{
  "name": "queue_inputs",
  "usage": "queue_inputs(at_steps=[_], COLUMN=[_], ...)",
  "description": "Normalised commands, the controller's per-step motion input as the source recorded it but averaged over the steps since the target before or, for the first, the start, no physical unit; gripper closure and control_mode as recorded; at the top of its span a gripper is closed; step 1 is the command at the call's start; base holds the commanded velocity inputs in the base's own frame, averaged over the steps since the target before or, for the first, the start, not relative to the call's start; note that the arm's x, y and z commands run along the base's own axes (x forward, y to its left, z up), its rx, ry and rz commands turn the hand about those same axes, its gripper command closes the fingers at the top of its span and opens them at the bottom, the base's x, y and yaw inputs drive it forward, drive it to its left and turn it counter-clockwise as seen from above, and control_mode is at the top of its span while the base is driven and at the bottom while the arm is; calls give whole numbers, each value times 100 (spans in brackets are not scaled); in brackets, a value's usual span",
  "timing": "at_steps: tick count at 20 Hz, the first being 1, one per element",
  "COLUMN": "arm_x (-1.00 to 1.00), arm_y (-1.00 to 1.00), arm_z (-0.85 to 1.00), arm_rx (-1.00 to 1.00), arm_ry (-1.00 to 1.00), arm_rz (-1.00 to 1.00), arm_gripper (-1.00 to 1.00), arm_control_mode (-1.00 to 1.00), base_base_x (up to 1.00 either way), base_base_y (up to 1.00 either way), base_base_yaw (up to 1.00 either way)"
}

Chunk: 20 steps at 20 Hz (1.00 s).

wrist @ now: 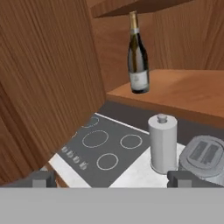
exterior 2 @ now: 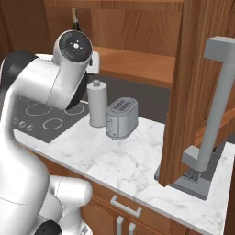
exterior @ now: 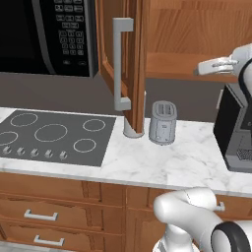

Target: Get the candle and the wine from the cabinet and move them to the dining counter.

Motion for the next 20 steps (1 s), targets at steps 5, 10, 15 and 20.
queue_inputs(at_steps=[5, 10, 15, 20], arm_x=[46, 14, 6, 12], arm_y=[0, 0, 0, 1], arm_z=[7, 20, 20, 1], arm_rx=[11, 0, 0, -3], arm_ry=[0, 0, 0, -1], arm_rz=[0, 0, 0, 0], arm_gripper=[-100, -100, -100, -100], arm_control_mode=[-100, -100, -100, -100], base_base_x=[0, 0, 0, 0], base_base_y=[0, 0, 0, 0], base_base_yaw=[0, 0, 0, 0])
